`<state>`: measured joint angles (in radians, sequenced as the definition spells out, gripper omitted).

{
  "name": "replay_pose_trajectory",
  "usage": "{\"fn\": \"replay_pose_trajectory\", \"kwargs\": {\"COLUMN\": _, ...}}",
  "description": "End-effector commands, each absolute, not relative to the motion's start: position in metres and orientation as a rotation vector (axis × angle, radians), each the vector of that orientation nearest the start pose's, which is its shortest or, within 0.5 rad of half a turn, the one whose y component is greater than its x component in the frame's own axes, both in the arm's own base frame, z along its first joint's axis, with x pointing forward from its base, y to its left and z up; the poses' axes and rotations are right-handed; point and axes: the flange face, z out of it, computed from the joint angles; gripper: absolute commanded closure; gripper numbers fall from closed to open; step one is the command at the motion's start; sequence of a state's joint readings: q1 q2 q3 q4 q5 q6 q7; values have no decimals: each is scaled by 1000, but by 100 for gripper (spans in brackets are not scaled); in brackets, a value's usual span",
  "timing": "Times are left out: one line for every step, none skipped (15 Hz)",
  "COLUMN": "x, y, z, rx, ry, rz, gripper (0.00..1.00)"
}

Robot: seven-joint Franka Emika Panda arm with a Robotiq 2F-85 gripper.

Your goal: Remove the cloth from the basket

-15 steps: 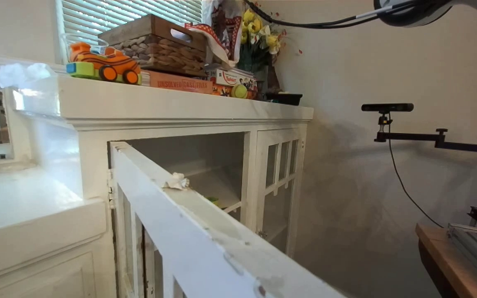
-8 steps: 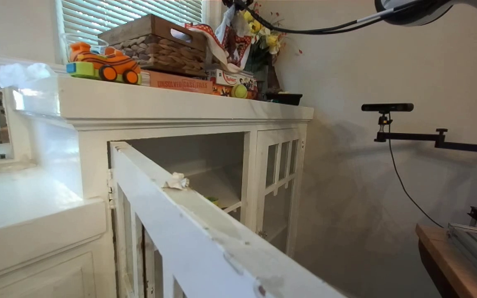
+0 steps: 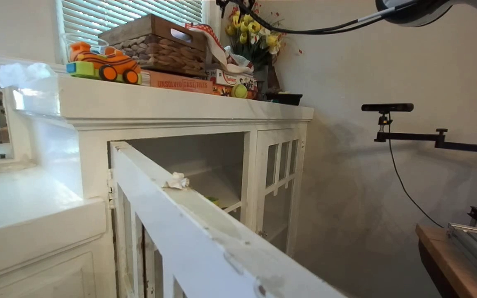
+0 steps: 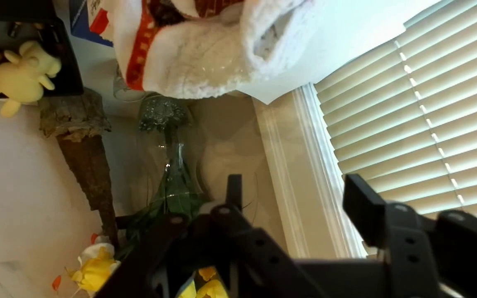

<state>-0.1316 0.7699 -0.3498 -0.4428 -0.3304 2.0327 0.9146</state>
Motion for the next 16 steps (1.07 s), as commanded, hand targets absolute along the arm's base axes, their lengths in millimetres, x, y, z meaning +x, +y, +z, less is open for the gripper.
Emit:
{"fn": "replay_pose_trajectory", "kwargs": {"x": 706, "y": -201, "z": 729, "rx": -2534, "ry": 1640, "rz": -1498, "gripper": 3}}
{"fn": "replay_pose_trajectory", "kwargs": {"x": 706, "y": -195, "z": 731, "rx": -2545, "ry": 1591, "rz": -1454, "gripper": 0}}
{"fn": "replay_pose_trajectory", "kwargs": {"x": 705, "y": -188, "z": 733, "rx": -2553, "ry": 1535, "rz": -1409, "gripper": 0}}
{"fn": "replay_pose_trajectory", "kwargs": {"x": 704, "y": -181, "z": 737, "rx": -2565, "ry": 1476, "rz": -1364, "gripper": 0}}
{"fn": "replay_pose_trajectory", "kwargs": {"x": 702, "y": -174, "z": 740, "rx": -2580, "ry": 1420, "rz": -1320, "gripper": 0}}
{"fn": "replay_pose_trajectory", "kwargs": {"x": 699, "y": -166, "z": 744, "rx": -2602, "ry": 1361, "rz": -1276, "gripper": 0}}
{"fn": "replay_pose_trajectory", "kwargs": {"x": 696, "y": -160, "z": 748, "rx": -2620, "ry": 1309, "rz": -1235, "gripper": 0}}
{"fn": "replay_pose_trajectory", "kwargs": {"x": 693, "y": -153, "z": 751, "rx": -2639, "ry": 1262, "rz": -1197, "gripper": 0}}
{"fn": "replay_pose_trajectory", "kwargs": {"x": 690, "y": -147, "z": 754, "rx": -2665, "ry": 1218, "rz": -1159, "gripper": 0}}
{"fn": "replay_pose_trajectory", "kwargs": {"x": 687, "y": -143, "z": 756, "rx": -2689, "ry": 1189, "rz": -1129, "gripper": 0}}
{"fn": "replay_pose_trajectory", "kwargs": {"x": 686, "y": -138, "z": 754, "rx": -2721, "ry": 1163, "rz": -1095, "gripper": 0}}
{"fn": "replay_pose_trajectory", "kwargs": {"x": 685, "y": -136, "z": 753, "rx": -2748, "ry": 1135, "rz": -1064, "gripper": 0}}
{"fn": "replay_pose_trajectory", "kwargs": {"x": 685, "y": -133, "z": 750, "rx": -2770, "ry": 1122, "rz": -1047, "gripper": 0}}
{"fn": "replay_pose_trajectory", "kwargs": {"x": 687, "y": -131, "z": 747, "rx": -2785, "ry": 1083, "rz": -1032, "gripper": 0}}
{"fn": "replay_pose_trajectory", "kwargs": {"x": 689, "y": -128, "z": 743, "rx": -2804, "ry": 1038, "rz": -1005, "gripper": 0}}
{"fn": "replay_pose_trajectory", "kwargs": {"x": 692, "y": -125, "z": 737, "rx": -2820, "ry": 1004, "rz": -972, "gripper": 0}}
